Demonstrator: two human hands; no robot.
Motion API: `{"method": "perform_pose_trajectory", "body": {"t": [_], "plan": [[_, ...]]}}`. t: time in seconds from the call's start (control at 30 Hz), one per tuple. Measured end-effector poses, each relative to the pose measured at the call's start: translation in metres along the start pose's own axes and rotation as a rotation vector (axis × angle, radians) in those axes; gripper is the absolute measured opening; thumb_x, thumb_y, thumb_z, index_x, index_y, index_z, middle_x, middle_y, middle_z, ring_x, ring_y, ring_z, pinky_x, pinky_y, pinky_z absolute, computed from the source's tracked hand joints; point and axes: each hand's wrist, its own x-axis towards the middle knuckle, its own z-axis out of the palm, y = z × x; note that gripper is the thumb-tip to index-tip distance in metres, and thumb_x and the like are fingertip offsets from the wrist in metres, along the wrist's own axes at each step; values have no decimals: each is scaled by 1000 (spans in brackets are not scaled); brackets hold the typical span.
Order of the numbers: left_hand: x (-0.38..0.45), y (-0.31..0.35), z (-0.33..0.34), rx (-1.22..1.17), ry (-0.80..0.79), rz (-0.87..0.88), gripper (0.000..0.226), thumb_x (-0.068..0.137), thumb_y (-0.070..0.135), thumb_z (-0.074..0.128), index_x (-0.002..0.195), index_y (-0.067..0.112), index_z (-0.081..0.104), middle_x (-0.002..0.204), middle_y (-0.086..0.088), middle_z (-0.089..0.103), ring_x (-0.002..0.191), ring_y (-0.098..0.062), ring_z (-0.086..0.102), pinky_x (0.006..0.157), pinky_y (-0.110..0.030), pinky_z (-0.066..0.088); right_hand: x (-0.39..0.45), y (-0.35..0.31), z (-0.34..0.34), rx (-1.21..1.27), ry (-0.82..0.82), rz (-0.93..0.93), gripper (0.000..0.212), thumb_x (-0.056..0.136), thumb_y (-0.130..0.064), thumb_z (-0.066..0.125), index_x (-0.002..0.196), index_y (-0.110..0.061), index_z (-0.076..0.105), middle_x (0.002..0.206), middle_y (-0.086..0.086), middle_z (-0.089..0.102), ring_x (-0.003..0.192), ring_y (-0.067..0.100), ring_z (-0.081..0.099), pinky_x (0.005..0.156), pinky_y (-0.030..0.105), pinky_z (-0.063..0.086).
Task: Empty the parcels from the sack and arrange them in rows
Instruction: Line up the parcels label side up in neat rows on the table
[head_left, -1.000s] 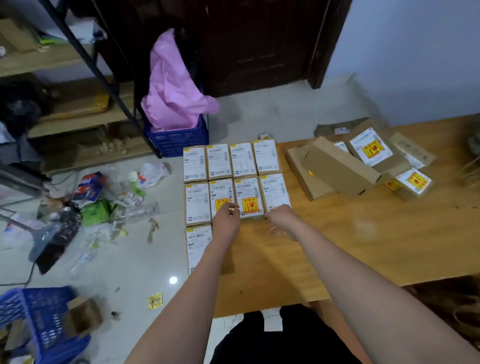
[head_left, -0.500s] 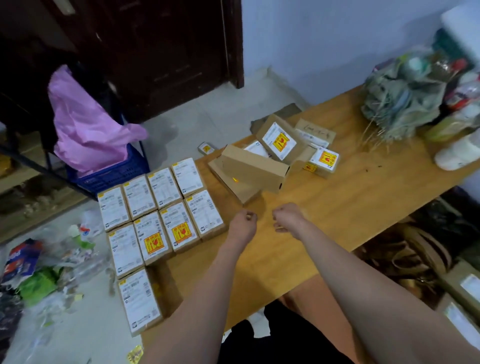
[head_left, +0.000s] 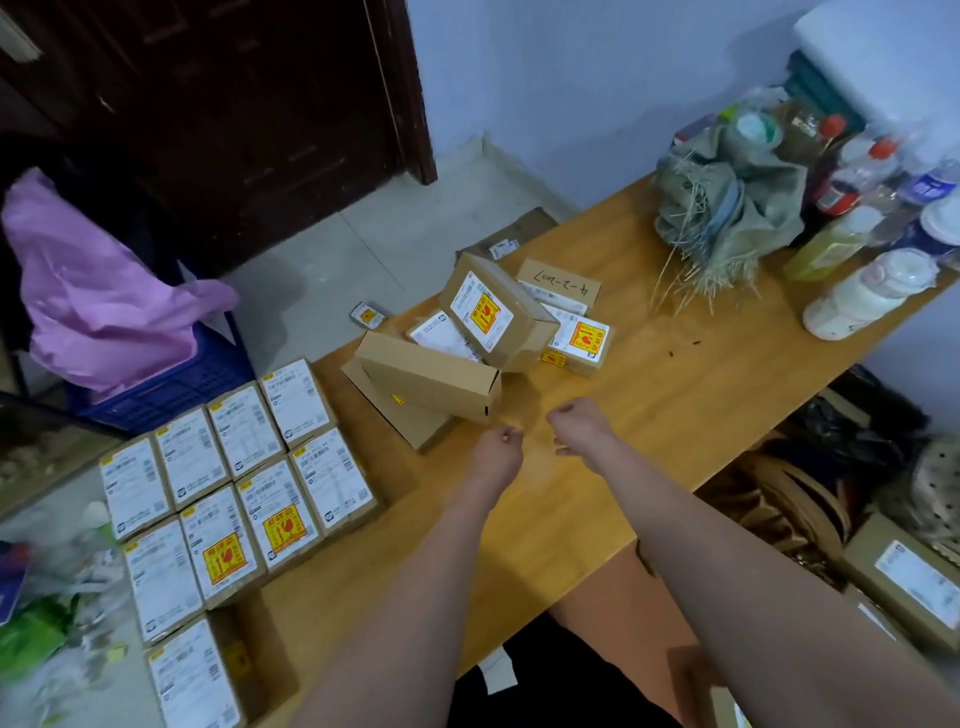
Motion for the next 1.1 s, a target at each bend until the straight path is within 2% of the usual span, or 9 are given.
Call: {"method": "perform_pose_trajectory", "body": {"t": [0.17, 0.3, 0.37, 0.43, 0.5, 0.57, 0.73, 0.87, 1.1], "plan": [[13, 21, 12, -3, -18, -1, 34, 100, 36, 39, 117, 18, 62, 120, -12, 61, 108, -32, 59, 92, -47, 53, 26, -32, -23, -122, 110, -93, 15, 87, -13, 54, 96, -3, 62, 85, 11, 56, 78, 27, 54, 68, 38, 49], [19, 36, 20, -31, -38, -22, 34, 102, 29, 38, 122, 13, 59, 115, -9, 59, 110, -30, 58, 94, -48, 52, 50, -62, -47, -195, 161, -163, 36, 93, -17, 57, 126, -4, 53, 114, 14, 61, 103, 33, 61, 70, 30, 42], [24, 45, 26, -64, -61, -50, 35, 102, 27, 38, 129, 12, 55, 121, -10, 58, 108, -28, 59, 95, -46, 52, 62, -74, -55, -241, 179, -179, 41, 94, -18, 60, 130, -3, 48, 121, 17, 59, 108, 33, 60, 70, 31, 41], [31, 54, 32, -90, -71, -65, 37, 102, 29, 38, 131, 14, 54, 126, -10, 58, 108, -26, 59, 96, -47, 52, 74, -84, -62, -302, 202, -203, 44, 93, -20, 61, 132, -4, 47, 126, 17, 57, 113, 32, 57, 75, 32, 45], [44, 62, 38, -99, -83, -71, 39, 100, 32, 37, 132, 17, 53, 128, -8, 58, 112, -24, 58, 97, -47, 51, 85, -92, -67, -396, 227, -225, 47, 93, -22, 62, 133, -5, 44, 131, 18, 50, 120, 33, 50, 91, 37, 48], [54, 71, 41, -88, -108, -78, 41, 99, 32, 33, 132, 20, 52, 131, -5, 57, 113, -22, 57, 99, -46, 50, 95, -99, -69, -527, 235, -240, 52, 93, -22, 60, 136, -5, 37, 134, 18, 41, 126, 34, 40, 103, 40, 42], [64, 93, 41, -75, -19, 3, 38, 99, 27, 37, 129, 17, 56, 123, -10, 62, 114, -27, 59, 97, -46, 52, 125, -115, -65, -647, 235, -222, 68, 87, -12, 62, 143, -12, 24, 144, 16, 25, 130, 36, 32, 104, 41, 37], [68, 99, 41, -29, -5, 72, 33, 101, 19, 37, 126, 13, 58, 118, -15, 64, 101, -33, 62, 89, -37, 50, 144, -124, -59, -736, 219, -254, 90, 86, -14, 67, 154, -19, 8, 159, 15, 1, 146, 38, 9, 119, 52, 14], [73, 91, 48, 11, 0, 90, 29, 102, 18, 39, 122, 10, 59, 125, -15, 61, 111, -41, 59, 86, -37, 49, 168, -115, -52, -906, 215, -278, 98, 87, -15, 66, 156, -15, -3, 161, 16, 5, 149, 36, -2, 117, 61, -4]]}}
